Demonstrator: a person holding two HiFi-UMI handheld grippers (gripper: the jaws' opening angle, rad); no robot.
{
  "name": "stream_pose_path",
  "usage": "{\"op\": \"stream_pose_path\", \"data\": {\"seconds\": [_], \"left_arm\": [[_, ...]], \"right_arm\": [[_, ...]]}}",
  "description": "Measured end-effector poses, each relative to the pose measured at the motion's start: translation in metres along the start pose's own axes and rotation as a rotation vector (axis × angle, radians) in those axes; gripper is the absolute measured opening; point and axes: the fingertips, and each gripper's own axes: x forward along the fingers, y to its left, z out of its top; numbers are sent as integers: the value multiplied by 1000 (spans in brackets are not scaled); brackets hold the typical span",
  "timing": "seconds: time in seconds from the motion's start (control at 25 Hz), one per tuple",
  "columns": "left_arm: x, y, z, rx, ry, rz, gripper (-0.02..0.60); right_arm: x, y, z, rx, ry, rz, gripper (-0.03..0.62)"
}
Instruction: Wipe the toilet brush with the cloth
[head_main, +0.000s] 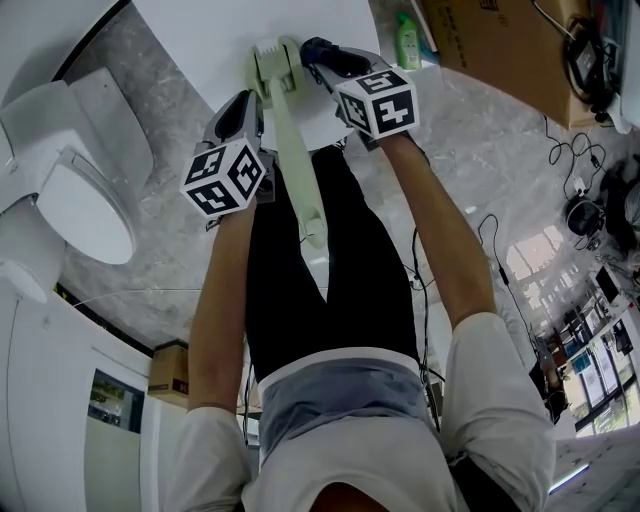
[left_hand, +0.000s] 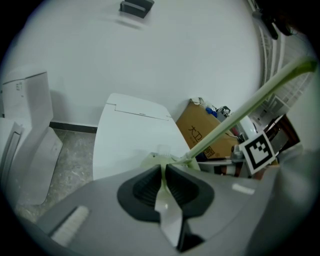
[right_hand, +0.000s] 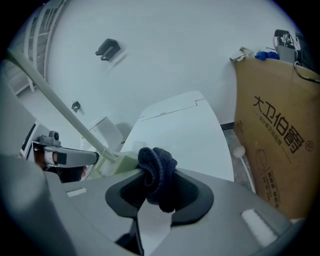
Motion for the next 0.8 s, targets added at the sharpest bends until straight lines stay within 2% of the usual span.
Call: {"op": "stream_pose_path", "data": {"seconds": [0.8], "left_arm": [[1,2,0,-6,2,-5,0]], "right_arm": [[18,-4,23,-55,12,-2,107]]}}
